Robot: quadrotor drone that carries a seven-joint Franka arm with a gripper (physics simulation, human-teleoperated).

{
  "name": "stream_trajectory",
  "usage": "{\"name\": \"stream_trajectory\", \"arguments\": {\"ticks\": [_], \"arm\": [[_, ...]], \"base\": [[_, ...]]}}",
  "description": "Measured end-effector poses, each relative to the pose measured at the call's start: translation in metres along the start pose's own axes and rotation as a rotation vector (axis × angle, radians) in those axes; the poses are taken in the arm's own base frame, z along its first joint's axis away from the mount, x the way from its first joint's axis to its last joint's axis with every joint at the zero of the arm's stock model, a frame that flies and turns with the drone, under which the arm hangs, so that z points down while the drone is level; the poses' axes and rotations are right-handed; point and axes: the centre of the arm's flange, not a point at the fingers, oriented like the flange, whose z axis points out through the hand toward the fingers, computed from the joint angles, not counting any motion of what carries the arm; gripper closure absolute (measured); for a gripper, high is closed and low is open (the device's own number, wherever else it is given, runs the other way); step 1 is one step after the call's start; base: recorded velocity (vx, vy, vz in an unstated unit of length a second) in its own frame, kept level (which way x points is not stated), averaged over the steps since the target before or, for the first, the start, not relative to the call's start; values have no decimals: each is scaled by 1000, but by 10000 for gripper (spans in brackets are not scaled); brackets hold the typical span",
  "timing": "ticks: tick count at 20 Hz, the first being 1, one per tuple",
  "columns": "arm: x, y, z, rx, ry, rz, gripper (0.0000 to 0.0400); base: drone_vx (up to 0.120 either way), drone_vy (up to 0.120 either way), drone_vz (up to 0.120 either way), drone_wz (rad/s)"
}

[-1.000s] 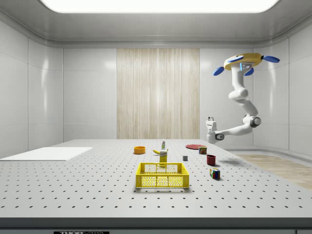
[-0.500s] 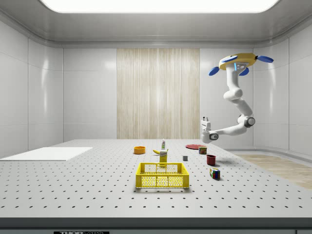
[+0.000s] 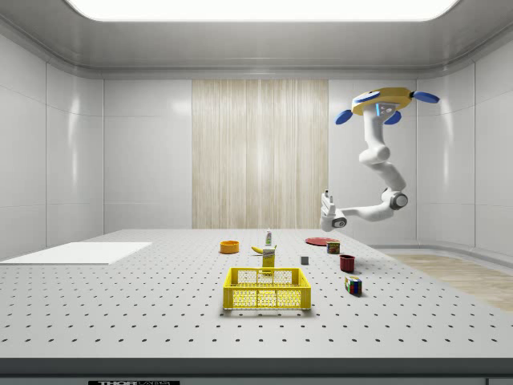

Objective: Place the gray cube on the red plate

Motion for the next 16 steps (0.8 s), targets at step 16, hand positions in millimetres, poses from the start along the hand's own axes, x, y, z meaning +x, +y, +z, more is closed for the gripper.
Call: {"name": "stream_trajectory", "arguments": {"ticks": [16], "arm": [[-60,-55,156,-1537,1533,-47,0]], "base": [[120,0,-95,0]]}}
